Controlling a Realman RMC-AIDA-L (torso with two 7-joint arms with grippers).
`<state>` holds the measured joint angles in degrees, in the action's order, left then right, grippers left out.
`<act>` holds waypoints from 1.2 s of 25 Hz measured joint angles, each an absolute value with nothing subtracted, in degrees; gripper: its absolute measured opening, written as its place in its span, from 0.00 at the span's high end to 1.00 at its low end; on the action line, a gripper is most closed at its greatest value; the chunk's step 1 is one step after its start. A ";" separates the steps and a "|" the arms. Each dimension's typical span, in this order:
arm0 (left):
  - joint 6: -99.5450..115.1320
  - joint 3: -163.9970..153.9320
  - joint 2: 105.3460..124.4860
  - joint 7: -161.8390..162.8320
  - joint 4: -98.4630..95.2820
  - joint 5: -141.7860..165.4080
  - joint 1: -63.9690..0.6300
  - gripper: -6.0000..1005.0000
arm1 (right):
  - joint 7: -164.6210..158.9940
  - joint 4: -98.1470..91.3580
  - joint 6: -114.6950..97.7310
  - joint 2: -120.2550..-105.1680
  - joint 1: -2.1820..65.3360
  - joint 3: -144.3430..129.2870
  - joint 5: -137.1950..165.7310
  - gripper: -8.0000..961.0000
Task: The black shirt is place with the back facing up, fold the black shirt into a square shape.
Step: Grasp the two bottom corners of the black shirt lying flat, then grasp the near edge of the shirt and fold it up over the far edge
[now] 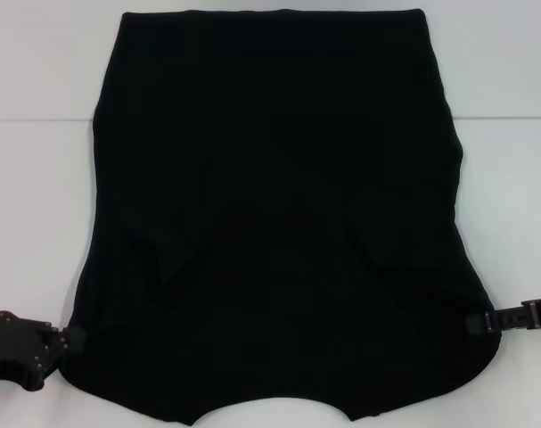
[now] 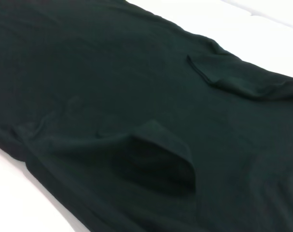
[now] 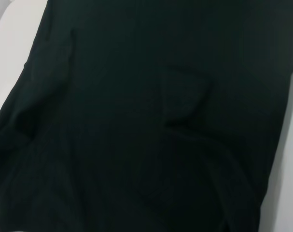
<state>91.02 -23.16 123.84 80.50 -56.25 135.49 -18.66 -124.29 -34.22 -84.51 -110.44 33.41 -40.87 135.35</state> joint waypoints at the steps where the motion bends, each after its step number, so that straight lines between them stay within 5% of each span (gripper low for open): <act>1: 91.02 -23.23 123.84 80.51 -56.25 135.48 -18.68 0.98 | -124.16 -34.24 -84.60 -110.46 33.43 -40.87 135.36 0.34; 15: 91.14 -23.28 123.85 80.64 -56.25 135.43 -18.72 0.98 | -121.38 -34.67 -84.78 -111.16 32.75 -40.51 135.35 0.60; 20: 91.36 -23.29 123.92 81.43 -56.27 135.43 -18.72 0.97 | -120.06 -34.69 -84.83 -111.09 32.48 -40.15 135.19 0.83; 30: 94.89 -22.85 123.93 87.36 -58.94 135.79 -17.56 0.97 | -114.71 -37.24 -88.67 -110.46 29.36 -38.59 134.99 0.93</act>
<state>94.89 -22.85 123.93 87.36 -58.94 135.79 -17.56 -114.71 -37.24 -88.67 -110.46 29.36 -38.60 134.99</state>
